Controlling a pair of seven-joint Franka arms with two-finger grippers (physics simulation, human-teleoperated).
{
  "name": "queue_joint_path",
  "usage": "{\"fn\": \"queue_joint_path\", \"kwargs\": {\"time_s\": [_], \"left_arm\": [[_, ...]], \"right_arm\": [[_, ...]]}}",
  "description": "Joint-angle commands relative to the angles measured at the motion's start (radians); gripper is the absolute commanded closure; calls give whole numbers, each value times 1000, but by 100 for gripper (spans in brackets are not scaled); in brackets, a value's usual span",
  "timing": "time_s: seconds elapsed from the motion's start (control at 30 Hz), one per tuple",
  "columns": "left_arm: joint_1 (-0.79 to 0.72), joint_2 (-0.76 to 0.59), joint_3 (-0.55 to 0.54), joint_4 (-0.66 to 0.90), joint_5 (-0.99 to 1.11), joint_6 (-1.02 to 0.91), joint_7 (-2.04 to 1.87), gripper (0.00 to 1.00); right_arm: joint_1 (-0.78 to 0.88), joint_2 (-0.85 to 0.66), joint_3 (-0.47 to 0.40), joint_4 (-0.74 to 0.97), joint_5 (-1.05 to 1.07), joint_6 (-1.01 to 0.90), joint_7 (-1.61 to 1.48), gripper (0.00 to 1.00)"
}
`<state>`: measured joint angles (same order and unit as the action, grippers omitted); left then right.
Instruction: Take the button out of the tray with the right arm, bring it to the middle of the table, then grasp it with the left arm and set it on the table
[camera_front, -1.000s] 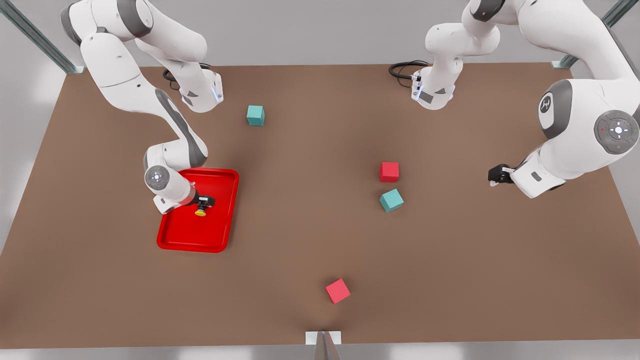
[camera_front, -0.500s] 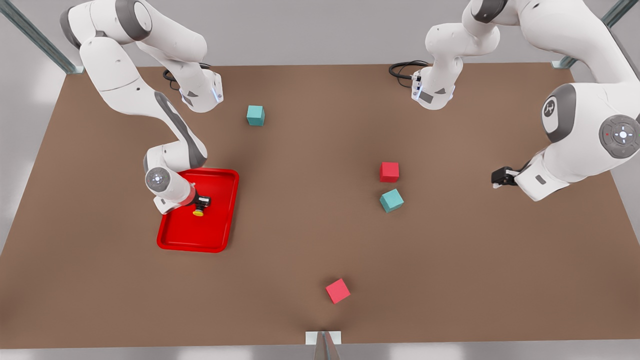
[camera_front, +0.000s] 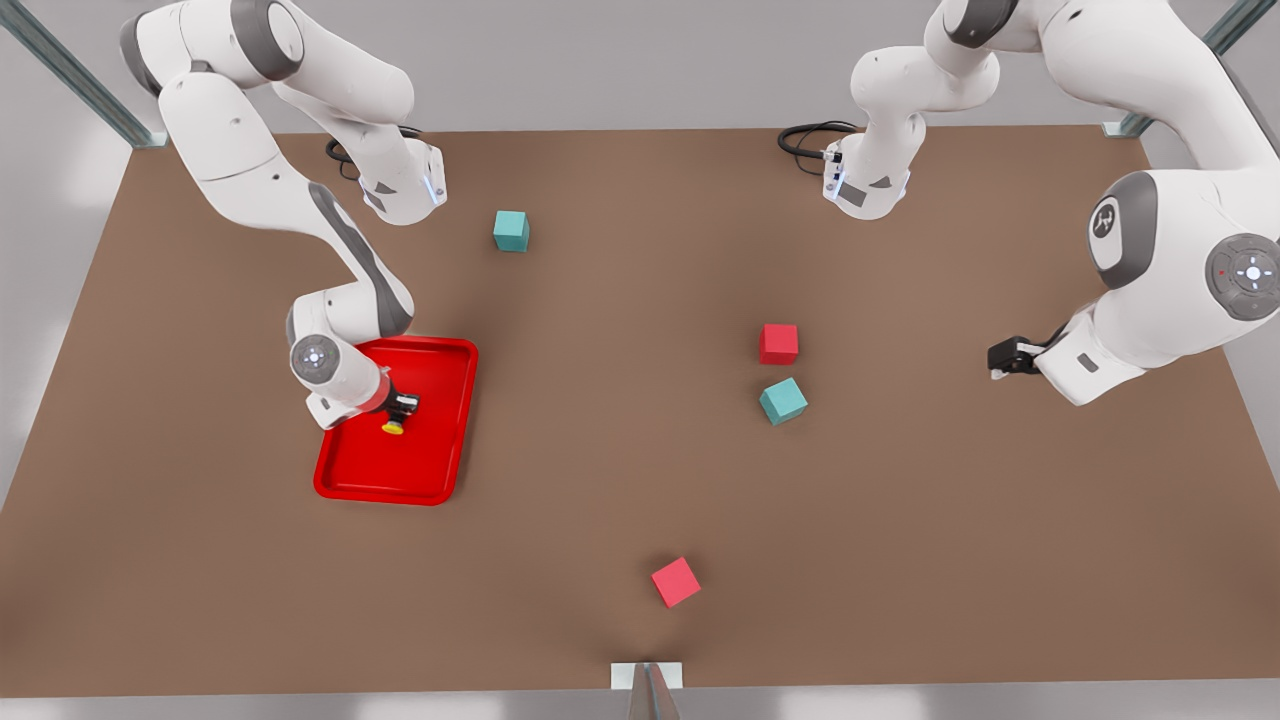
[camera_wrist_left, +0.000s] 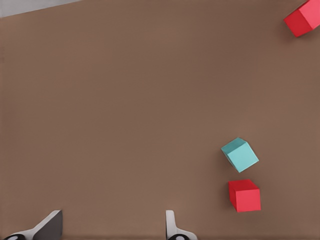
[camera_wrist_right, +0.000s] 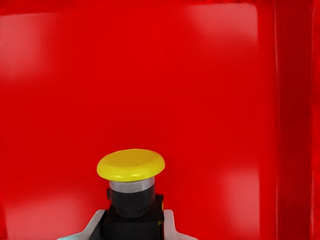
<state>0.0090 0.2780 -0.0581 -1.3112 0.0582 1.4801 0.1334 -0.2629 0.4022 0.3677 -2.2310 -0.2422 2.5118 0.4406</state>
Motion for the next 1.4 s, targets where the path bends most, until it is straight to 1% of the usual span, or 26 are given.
{"fn": "queue_joint_path", "kwargs": {"time_s": [0.0,0.07,0.13,0.23,0.33,0.4,0.43,0.47,0.5,0.57,0.6,0.63,0.7,0.73,0.77,0.93,0.97,1.03,1.13,1.2,1.37], "left_arm": [[0,-2,0,1,2,0,5,0],[6,-2,0,1,2,0,9,0],[8,-2,0,4,3,0,11,0],[8,-3,0,1,3,-1,11,0],[11,-3,0,6,6,0,12,0],[11,-5,0,6,6,-1,12,0],[11,-5,0,4,6,-1,12,0],[11,-5,0,4,6,-1,12,0],[12,-5,0,3,6,-1,12,0],[11,-5,0,1,6,-1,12,0],[11,-5,0,3,6,0,12,0],[12,-5,0,1,6,-1,12,0],[12,-5,0,1,6,-1,12,0],[12,-5,0,1,8,0,12,0],[12,-5,0,4,8,-1,12,0],[12,-10,0,4,6,-6,11,0],[12,-10,0,1,6,-6,12,0],[11,-10,0,4,6,-6,11,0],[12,-8,0,4,8,-3,12,0],[14,-10,0,6,8,-3,12,0],[14,-10,0,4,8,-4,12,0]], "right_arm": [[5,-16,0,16,1,-27,6,53],[11,-32,0,22,1,-50,6,54],[37,-31,2,111,6,-143,7,54],[143,18,-4,323,93,-329,13,54],[209,55,-13,455,135,-415,15,55],[269,122,-16,590,147,-472,87,55],[329,150,-56,648,159,-487,119,55],[424,161,-139,688,219,-492,132,55],[491,188,-197,735,254,-499,151,55],[562,260,-230,850,280,-522,214,55],[632,282,-291,893,323,-522,239,55],[669,317,-320,955,348,-553,257,55],[728,391,-334,1067,350,-591,339,55],[754,411,-349,1091,368,-607,369,55],[797,449,-375,1151,391,-620,400,55],[840,567,-365,1320,397,-591,572,54],[840,570,-360,1331,397,-548,598,54],[863,627,-357,1398,397,-464,679,54],[907,630,-331,1412,422,-355,722,55],[950,650,-331,1421,460,-328,738,54],[979,708,-331,1438,462,-257,736,54]]}}
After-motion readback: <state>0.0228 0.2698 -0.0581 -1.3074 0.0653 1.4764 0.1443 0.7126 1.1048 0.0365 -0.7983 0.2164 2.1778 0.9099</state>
